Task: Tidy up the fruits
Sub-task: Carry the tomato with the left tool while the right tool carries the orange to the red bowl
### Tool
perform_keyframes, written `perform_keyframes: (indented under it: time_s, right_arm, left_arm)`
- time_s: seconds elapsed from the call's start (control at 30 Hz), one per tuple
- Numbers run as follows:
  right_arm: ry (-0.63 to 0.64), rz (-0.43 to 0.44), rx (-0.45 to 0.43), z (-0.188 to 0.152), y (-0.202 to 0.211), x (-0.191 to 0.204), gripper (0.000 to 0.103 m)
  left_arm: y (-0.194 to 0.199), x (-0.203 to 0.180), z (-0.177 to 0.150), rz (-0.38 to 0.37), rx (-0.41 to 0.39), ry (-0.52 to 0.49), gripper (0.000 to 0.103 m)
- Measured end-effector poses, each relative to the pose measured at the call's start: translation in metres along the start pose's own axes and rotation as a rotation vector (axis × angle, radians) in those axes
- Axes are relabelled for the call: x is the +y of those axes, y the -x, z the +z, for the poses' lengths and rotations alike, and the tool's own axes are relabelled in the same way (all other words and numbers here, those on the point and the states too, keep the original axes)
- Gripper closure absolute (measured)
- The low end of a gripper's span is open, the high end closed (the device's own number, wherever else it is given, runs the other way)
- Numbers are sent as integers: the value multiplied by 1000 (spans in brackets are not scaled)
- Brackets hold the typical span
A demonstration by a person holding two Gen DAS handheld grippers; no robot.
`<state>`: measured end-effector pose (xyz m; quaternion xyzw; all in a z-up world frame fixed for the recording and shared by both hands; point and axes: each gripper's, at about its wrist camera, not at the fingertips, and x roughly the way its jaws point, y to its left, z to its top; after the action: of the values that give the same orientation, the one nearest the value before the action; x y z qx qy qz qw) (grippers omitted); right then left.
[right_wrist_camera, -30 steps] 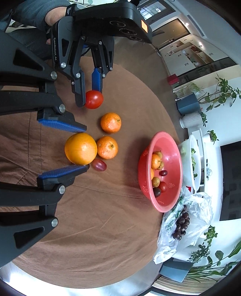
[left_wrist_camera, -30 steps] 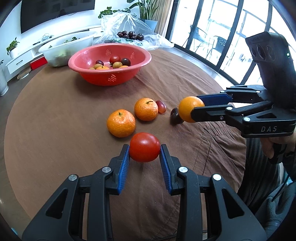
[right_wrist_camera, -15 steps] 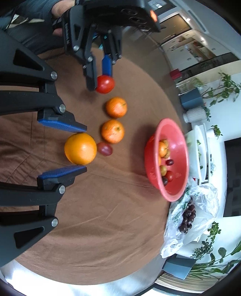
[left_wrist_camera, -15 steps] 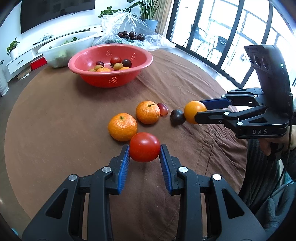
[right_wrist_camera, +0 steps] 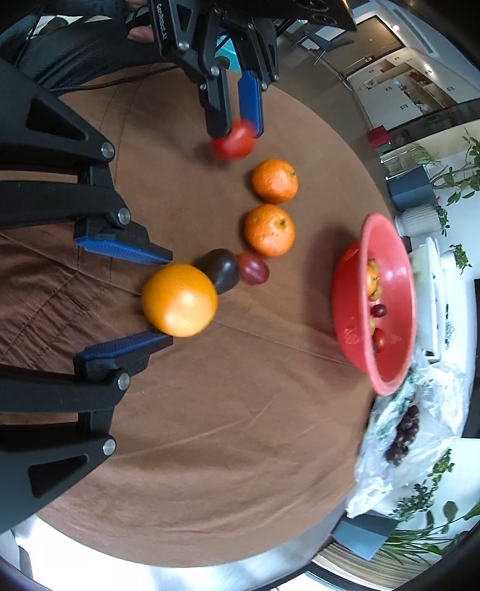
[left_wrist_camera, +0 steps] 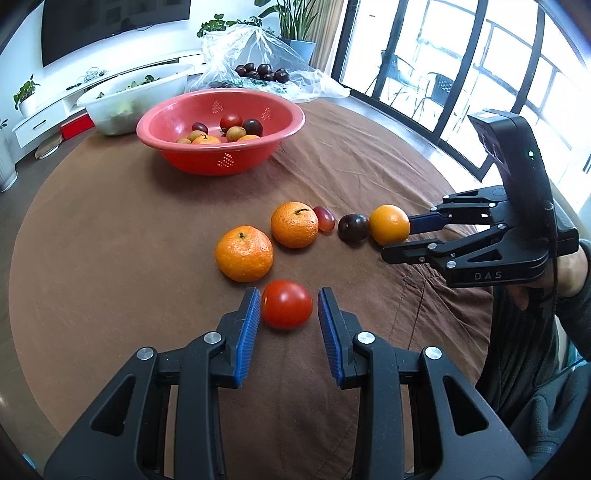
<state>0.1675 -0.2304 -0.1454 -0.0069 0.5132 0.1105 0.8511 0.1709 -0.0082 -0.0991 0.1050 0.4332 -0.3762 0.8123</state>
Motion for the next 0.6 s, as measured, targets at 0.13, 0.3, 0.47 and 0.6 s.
perform_keyframes:
  time_s: [0.13,0.3,0.47,0.6]
  right_arm:
    - [-14,5,-13,1,2,-2,62]
    - [1,2,-38,5,6,0,59]
    - [13,10,-52,10,7,3,59]
    - [40,0,-54,9,7,6,58]
  left_arm:
    - [-3,-1,-1,2,9,-2,73]
    - [-6,-1,0,20,30,-22,73]
    - [-8,-2,2,36,48,-40,72]
    - [-17,-1,3,62,84,-41,55]
